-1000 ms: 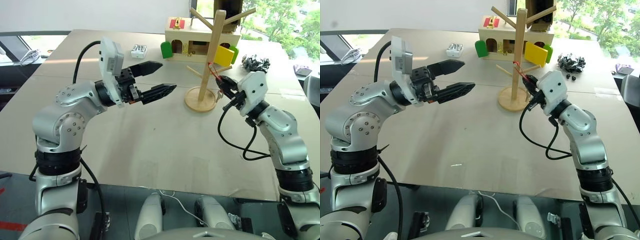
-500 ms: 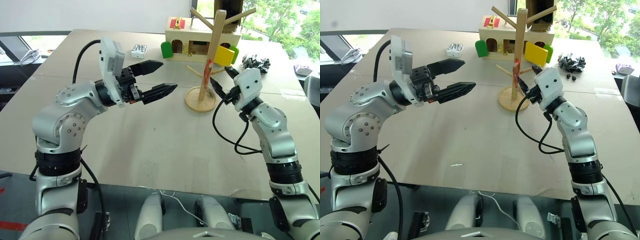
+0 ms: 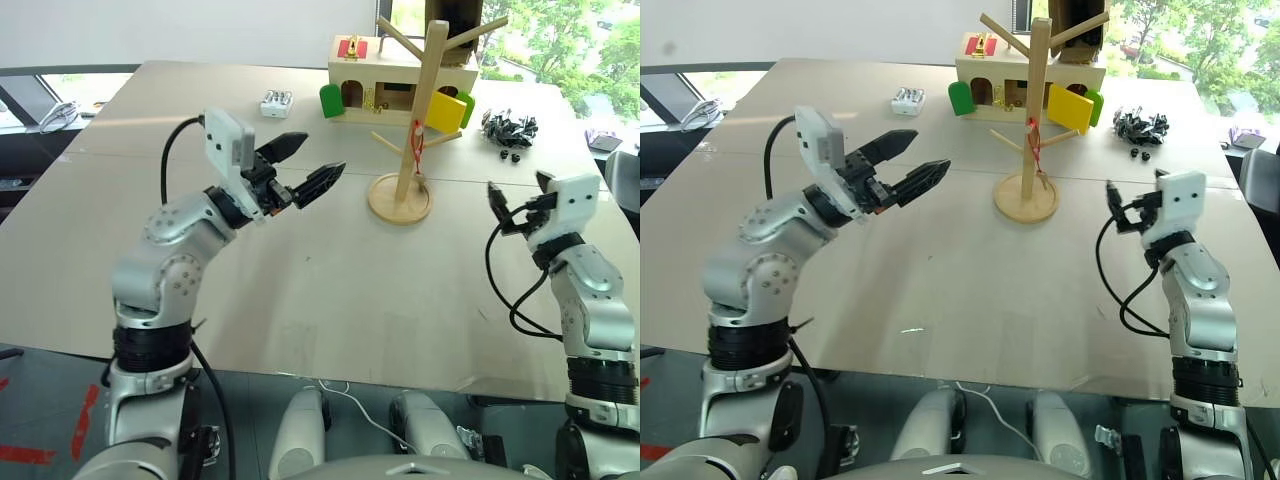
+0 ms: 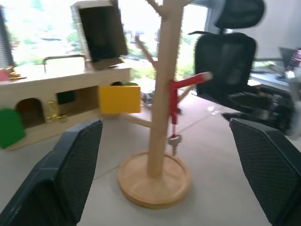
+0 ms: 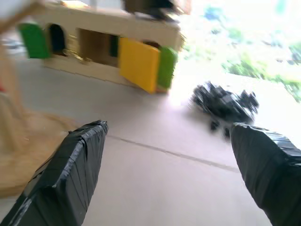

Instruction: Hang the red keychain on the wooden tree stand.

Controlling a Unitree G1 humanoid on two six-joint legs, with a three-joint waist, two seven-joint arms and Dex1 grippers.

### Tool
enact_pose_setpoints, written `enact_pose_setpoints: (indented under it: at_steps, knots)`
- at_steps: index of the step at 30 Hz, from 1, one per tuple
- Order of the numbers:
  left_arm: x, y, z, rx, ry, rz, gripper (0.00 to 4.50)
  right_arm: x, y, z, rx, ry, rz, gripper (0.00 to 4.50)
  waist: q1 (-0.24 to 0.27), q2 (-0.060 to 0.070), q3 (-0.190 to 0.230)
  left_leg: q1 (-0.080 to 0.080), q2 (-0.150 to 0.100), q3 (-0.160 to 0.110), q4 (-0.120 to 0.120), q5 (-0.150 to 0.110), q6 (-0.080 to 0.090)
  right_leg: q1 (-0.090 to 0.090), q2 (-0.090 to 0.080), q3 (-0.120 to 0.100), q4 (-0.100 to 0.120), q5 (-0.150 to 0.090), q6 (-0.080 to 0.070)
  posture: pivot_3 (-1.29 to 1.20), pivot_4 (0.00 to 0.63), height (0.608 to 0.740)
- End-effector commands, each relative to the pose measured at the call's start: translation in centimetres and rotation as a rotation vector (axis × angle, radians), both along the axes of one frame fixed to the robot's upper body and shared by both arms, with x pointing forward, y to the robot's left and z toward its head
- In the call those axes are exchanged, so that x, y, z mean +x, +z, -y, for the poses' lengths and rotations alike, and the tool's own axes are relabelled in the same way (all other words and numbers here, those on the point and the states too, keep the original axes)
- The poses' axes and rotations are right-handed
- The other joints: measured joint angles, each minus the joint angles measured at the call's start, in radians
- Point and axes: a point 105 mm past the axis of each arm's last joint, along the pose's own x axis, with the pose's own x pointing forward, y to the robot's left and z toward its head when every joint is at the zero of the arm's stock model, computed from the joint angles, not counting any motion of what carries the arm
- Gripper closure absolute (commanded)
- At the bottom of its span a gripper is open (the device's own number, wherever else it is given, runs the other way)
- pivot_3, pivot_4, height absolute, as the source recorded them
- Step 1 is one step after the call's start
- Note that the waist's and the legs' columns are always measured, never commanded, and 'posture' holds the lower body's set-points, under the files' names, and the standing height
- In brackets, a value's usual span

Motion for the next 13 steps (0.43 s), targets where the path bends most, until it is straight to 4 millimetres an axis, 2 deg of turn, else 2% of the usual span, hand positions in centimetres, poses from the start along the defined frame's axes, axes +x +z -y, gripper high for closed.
enact_pose_setpoints:
  at_steps: [1, 5, 7, 10, 13]
  knots:
    - [2.0, -2.9, -2.5, -0.027, 0.257, 0.004, 0.00, -0.2, -1.1, 2.2, -0.016, -0.121, -0.002, 0.05, 0.001, 0.001, -0.001, 0.000, 0.000, 0.000, 0.000, 0.000, 0.000, 0.000, 0.000, 0.001, 0.000, 0.000, 0.000, 0.00, 0.150, 0.735]
    - [3.1, -7.3, -4.7, -0.078, 0.490, -0.049, 0.00, -0.5, -3.8, 2.3, -0.027, -0.152, -0.049, 0.05, 0.002, 0.001, -0.001, 0.000, 0.000, 0.001, 0.000, 0.000, 0.000, 0.000, 0.000, 0.001, -0.001, 0.000, 0.000, 0.00, 0.150, 0.735]
    - [3.3, -9.3, -5.0, -0.090, 0.557, -0.084, 0.00, -0.6, -4.8, 2.0, -0.019, -0.154, -0.062, 0.05, 0.002, 0.000, -0.001, 0.000, 0.000, 0.001, 0.000, 0.000, 0.000, 0.000, 0.000, 0.001, -0.001, 0.000, 0.000, 0.00, 0.150, 0.735]
    - [3.5, -11.2, -5.2, -0.084, 0.633, -0.108, 0.00, -0.9, -5.7, 2.0, -0.020, -0.147, -0.059, 0.05, 0.003, 0.000, -0.001, 0.000, 0.000, 0.001, 0.000, 0.000, 0.000, 0.000, 0.000, 0.001, -0.001, 0.000, 0.000, 0.00, 0.150, 0.735]
    - [3.4, -11.8, -4.8, -0.071, 0.649, -0.092, 0.00, -0.9, -5.9, 1.9, 0.001, -0.140, -0.048, 0.05, 0.003, 0.000, -0.001, 0.000, 0.000, 0.001, 0.000, 0.000, 0.000, 0.000, 0.000, 0.001, -0.001, 0.000, 0.000, 0.00, 0.150, 0.735]
